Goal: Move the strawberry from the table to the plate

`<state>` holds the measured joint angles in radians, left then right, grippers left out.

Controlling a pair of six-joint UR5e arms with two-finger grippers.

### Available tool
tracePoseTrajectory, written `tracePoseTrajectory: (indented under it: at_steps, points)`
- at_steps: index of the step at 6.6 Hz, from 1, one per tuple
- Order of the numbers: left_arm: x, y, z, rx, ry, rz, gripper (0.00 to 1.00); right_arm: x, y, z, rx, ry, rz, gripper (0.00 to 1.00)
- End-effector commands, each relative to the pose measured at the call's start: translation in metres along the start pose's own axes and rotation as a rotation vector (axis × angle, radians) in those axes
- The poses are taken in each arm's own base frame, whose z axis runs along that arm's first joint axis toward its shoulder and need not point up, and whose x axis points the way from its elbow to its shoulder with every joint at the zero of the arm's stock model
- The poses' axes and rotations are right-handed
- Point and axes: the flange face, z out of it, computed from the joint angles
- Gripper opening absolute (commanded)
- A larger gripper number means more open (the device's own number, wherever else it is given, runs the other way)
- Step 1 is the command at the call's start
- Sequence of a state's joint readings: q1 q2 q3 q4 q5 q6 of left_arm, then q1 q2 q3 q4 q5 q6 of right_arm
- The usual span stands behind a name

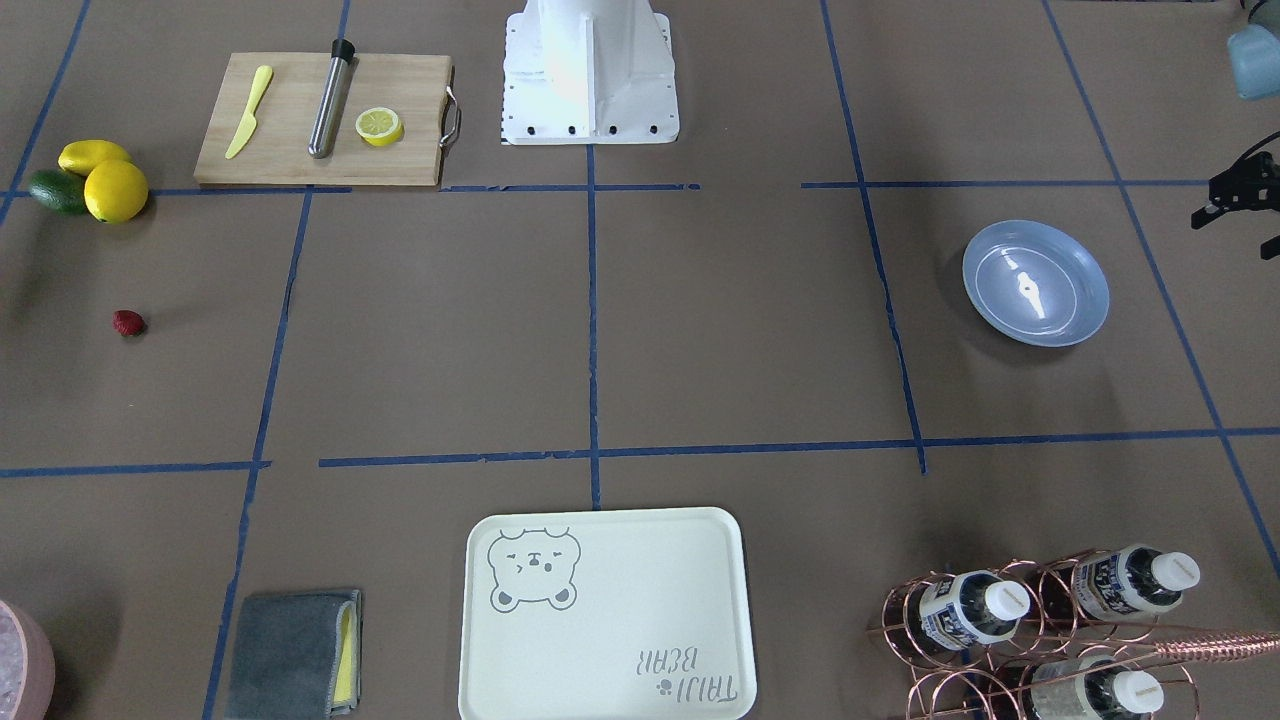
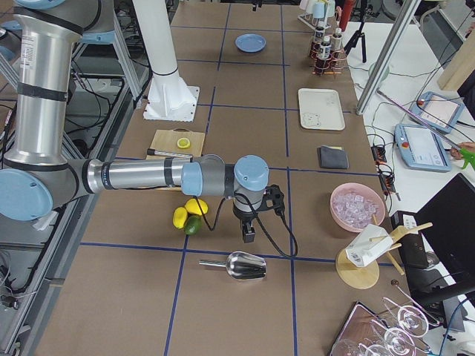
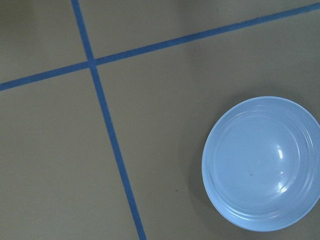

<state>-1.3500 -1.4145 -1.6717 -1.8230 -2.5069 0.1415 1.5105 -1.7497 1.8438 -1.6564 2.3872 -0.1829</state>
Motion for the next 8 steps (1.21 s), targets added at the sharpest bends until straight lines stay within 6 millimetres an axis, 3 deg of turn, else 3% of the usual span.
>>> tracePoseTrajectory:
  at_steps: [1,3,4,6,8]
  points:
    - [0.027,-0.008,0.073,-0.042,0.048,-0.068,0.99,-0.002,-0.001,0.001,-0.002,0.001,-0.014,1.00]
    - [0.043,-0.032,0.103,-0.071,0.026,-0.146,0.86,-0.002,0.000,0.001,0.024,0.011,-0.059,1.00]
    - [0.030,-0.041,0.113,-0.070,-0.031,-0.156,0.83,0.000,0.006,0.003,0.040,0.014,-0.078,1.00]
    - [0.027,-0.047,0.117,-0.071,-0.044,-0.151,0.81,0.000,0.007,0.004,0.044,0.013,-0.081,1.00]
    - [0.024,-0.046,0.119,-0.071,-0.061,-0.152,0.73,0.000,0.007,0.004,0.044,0.013,-0.081,1.00]
